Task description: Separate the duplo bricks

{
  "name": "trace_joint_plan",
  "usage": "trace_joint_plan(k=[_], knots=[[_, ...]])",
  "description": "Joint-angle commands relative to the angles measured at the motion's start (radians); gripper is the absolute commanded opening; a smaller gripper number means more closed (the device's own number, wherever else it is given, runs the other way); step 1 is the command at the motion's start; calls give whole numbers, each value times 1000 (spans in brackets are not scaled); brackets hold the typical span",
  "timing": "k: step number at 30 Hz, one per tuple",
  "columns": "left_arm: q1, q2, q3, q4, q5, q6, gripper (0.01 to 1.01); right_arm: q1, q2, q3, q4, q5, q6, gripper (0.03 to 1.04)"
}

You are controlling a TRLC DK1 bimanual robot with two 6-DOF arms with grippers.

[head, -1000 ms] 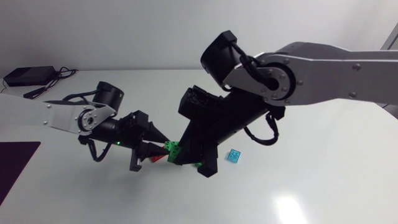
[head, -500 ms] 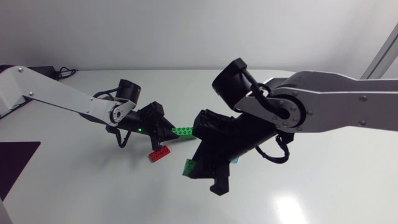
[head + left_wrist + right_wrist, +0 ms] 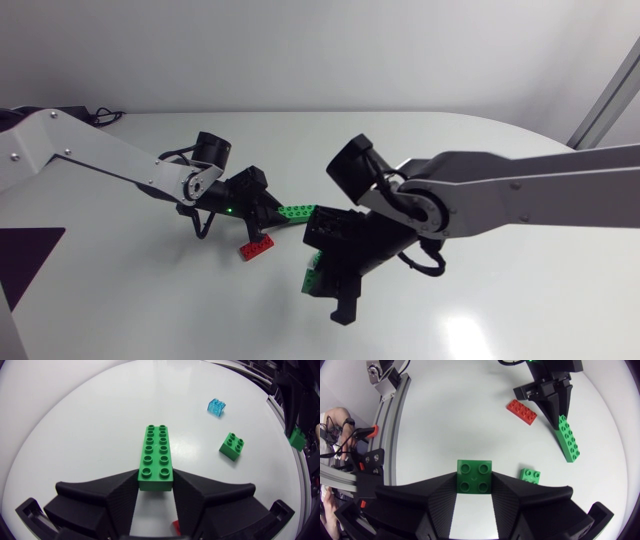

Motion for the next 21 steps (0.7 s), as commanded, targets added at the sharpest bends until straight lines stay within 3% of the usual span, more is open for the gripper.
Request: trace_joint_plan(k=[1, 14, 21], knots=[[-4, 30, 10, 2, -12, -21, 497, 21, 51, -33, 17, 26, 11, 302], [5, -29, -36, 2, -12, -23, 889, 35, 165, -31, 94, 86, 6, 302], [23, -104, -93, 2, -9, -23, 933, 34, 205, -18, 112, 120, 5, 303]])
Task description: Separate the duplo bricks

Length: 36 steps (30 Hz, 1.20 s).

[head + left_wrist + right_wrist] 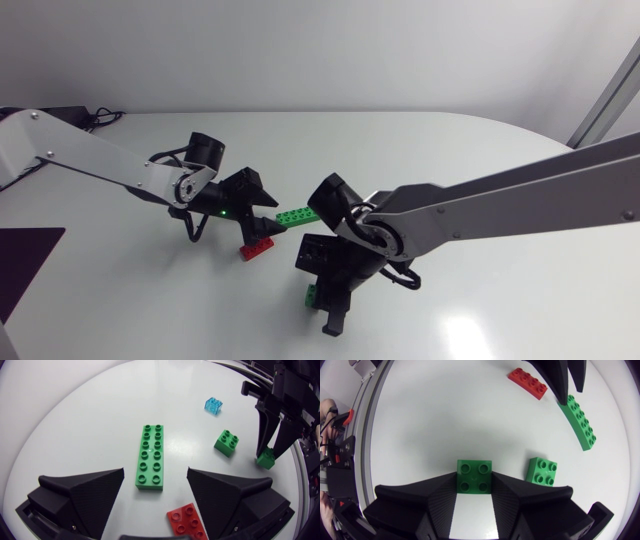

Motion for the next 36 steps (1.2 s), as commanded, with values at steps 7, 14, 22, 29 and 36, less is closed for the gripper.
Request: trace_joint_plan(k=[7, 14, 22, 29, 36], knots=[[32, -80, -83, 3, 5, -20, 934, -9, 58, 14, 24, 23, -1, 303], [35, -109, -117, 3, 5, -17, 948, -9, 81, 14, 53, 52, -3, 303], [36, -148, -142, 3, 7, -17, 961, -21, 107, 23, 76, 100, -24, 303], [41, -174, -162, 3, 5, -17, 970, -56, 129, 31, 90, 104, -39, 303], [50, -200, -177, 3, 7, -17, 979, -58, 112, 22, 97, 100, -39, 515]])
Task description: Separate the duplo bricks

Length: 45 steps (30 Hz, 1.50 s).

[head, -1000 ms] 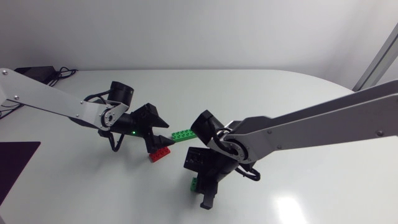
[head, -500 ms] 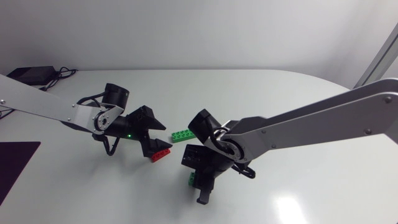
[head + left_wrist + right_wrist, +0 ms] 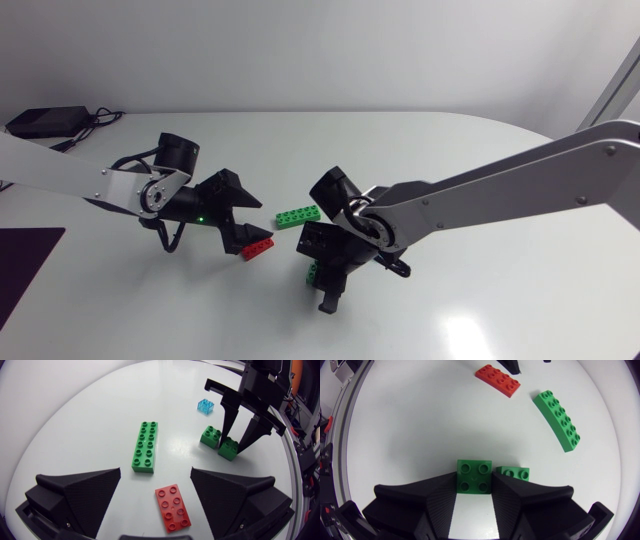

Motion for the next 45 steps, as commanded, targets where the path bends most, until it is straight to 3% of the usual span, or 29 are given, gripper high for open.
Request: trace_joint_plan(k=[1, 7, 9, 19, 29, 36, 45], knots=[[10, -40, -29, 3, 7, -18, 979, -9, 31, -18, -9, 17, -16, 534], [19, -86, -48, 3, 5, -26, 979, -24, -46, -55, -9, 17, -16, 738], [21, -104, -58, 1, 7, -27, 979, -24, -70, -65, -8, 20, -16, 1023], [50, -270, -148, -2, 5, -50, 979, -2, -222, -157, -6, 125, -13, 1002], [120, -546, -196, -146, -49, -63, 980, -1, -521, -268, -55, 206, 9, 1003], [120, -770, -249, -198, -170, -145, 984, -5, -738, -282, -129, 295, 87, 1002], [125, -1075, -297, -356, -305, -210, 987, -12, -1003, -289, -181, 444, 220, 1002]])
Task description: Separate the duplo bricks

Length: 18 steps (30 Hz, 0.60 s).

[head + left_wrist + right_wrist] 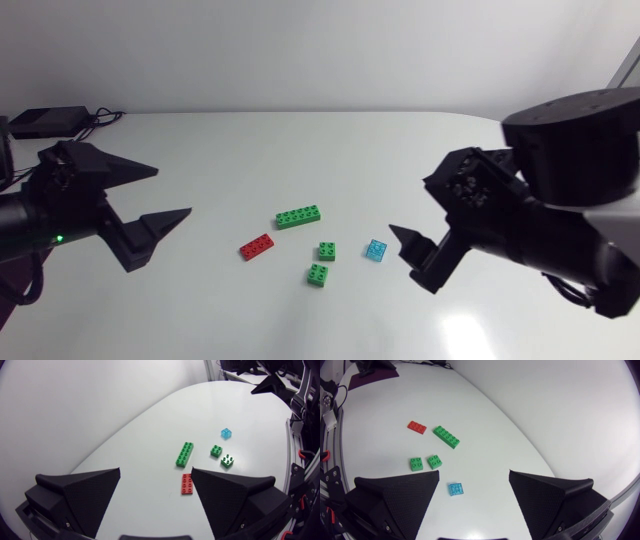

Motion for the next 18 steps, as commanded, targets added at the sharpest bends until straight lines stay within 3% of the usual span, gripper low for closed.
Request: trace_joint_plan(k=[1, 7, 11, 18], knots=[[1, -97, -56, -10, -63, -42, 987, -12, -58, -25, -31, 32, 58, 1002], [-57, -298, -123, -23, -279, -98, 985, -49, -121, -36, -69, 69, 95, 1002], [-65, -381, -116, -98, -330, -104, 985, -69, -189, -56, -68, 127, 94, 1002], [-65, -428, -117, -92, -452, -118, 985, -118, -322, -119, -54, 204, 63, 1002]])
